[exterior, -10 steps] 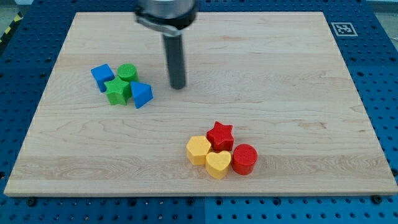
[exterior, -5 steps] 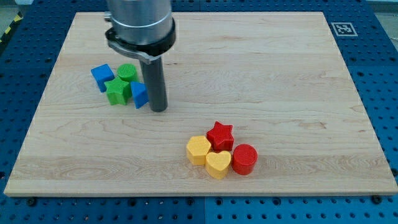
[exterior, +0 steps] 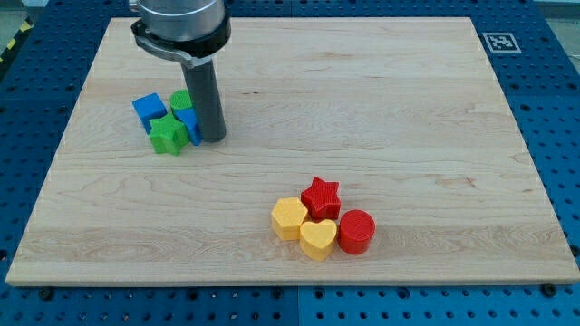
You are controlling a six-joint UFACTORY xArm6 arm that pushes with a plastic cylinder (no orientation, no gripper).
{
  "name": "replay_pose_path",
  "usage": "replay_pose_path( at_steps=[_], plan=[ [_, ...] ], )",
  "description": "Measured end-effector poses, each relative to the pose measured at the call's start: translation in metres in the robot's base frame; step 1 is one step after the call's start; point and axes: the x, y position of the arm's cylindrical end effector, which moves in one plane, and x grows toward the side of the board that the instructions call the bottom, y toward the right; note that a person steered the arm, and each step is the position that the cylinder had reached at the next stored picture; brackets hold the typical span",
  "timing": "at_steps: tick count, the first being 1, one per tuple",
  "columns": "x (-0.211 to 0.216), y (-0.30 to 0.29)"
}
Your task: Push the blue triangle slightly left
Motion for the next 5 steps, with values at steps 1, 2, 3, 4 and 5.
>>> replay_pose_path(
  at_steps=[1, 2, 3, 4, 5],
  plan=[
    [-0.002, 0.000],
    [-0.002, 0.000],
    [-0.002, 0.001],
    [-0.002, 0.000],
    [-0.004, -0.010]
  ],
)
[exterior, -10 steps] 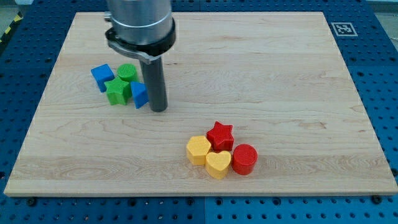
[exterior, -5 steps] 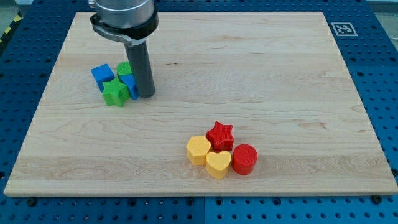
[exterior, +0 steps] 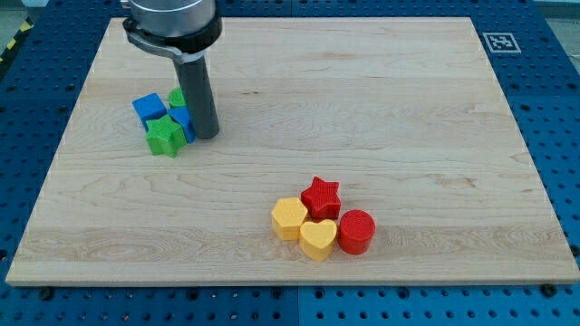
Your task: Push the blue triangle slightly left
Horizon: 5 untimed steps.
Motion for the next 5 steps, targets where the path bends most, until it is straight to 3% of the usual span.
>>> replay_pose_path(
  at_steps=[3, 5],
  plan=[
    [-0.019, -0.042],
    [-0.019, -0.013]
  ],
)
